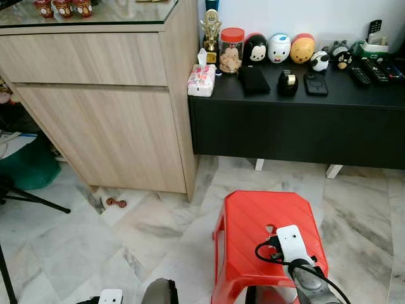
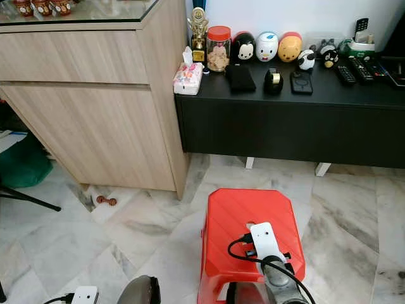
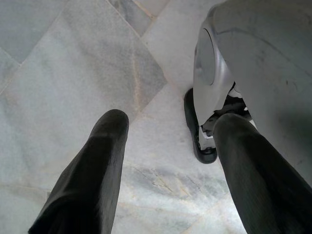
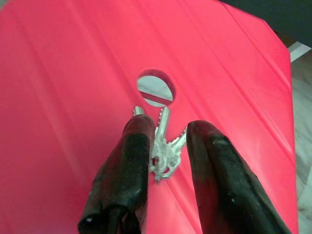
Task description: Hang keys on a hook
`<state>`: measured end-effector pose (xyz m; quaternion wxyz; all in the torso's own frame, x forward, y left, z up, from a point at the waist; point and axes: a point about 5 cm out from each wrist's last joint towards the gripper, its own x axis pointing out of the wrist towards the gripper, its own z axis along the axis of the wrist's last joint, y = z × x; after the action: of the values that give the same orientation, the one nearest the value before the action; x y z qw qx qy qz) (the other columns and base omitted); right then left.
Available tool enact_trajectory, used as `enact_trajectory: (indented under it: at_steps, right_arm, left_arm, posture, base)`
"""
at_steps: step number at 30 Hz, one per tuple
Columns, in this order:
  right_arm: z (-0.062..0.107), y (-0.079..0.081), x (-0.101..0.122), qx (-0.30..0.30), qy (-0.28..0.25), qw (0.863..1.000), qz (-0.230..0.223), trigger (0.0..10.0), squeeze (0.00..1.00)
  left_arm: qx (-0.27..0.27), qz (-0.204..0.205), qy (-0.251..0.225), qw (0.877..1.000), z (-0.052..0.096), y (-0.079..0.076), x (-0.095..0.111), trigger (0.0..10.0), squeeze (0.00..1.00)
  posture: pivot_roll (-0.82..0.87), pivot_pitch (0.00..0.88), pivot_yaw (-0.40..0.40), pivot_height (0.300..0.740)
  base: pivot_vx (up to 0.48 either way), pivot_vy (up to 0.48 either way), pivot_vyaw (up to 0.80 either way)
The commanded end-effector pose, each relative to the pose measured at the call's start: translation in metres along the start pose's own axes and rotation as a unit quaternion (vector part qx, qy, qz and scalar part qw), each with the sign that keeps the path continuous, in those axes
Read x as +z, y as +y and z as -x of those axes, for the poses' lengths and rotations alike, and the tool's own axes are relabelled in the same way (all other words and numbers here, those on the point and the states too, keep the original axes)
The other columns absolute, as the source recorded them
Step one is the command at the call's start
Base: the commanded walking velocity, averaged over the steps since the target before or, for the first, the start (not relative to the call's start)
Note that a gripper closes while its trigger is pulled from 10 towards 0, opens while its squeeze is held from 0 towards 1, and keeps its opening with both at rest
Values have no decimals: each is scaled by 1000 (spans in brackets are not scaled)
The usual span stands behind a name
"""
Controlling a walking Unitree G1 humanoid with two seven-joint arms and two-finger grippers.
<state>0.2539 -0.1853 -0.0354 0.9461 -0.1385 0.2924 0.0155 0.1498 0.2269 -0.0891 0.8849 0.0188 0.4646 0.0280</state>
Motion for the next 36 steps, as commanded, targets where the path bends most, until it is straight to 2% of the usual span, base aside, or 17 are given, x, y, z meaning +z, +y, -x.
enact_trajectory:
  at_steps: [1,7,13,30,32,34,35,36]
  right_arm:
    - [-2,2,7,4,-14,1000,-5,10000,0]
    - [-2,6,12,8,-30,999,-14,10000,0]
    - [-1,7,11,7,-33,998,-52,10000,0]
    - [3,7,14,-3,-75,994,-82,10000,0]
    - [5,5,15,-14,-95,992,-88,10000,0]
    - [6,5,16,-17,-100,991,-89,10000,0]
    - [7,4,16,-19,-105,990,-91,10000,0]
    - [7,4,16,-20,-106,990,-91,10000,0]
  left_arm:
    - [3,-9,15,1000,3,4,-10,10000,0]
    - [4,-11,18,1000,5,6,-14,10000,0]
    - [3,-14,21,1000,6,7,-19,10000,0]
    - [2,-21,20,1000,7,8,-20,10000,0]
    - [10,-24,15,1000,7,10,-19,10000,0]
    - [21,-20,10,1000,8,12,-18,10000,0]
    - [43,8,-5,999,8,19,-15,10000,0]
    - [48,16,-9,999,9,21,-14,10000,0]
  posture:
    - [31,123,9,626]
    - [35,140,8,626]
    - [41,152,9,626]
    - [42,164,14,626]
    - [41,165,14,626]
    - [41,167,15,626]
    - [40,168,15,626]
    - [40,168,15,626]
  base:
    - [0,0,0]
    - [0,0,0]
    - [0,0,0]
    - [0,0,0]
    - [0,0,0]
    - [0,0,0]
    - [0,0,0]
    - [0,0,0]
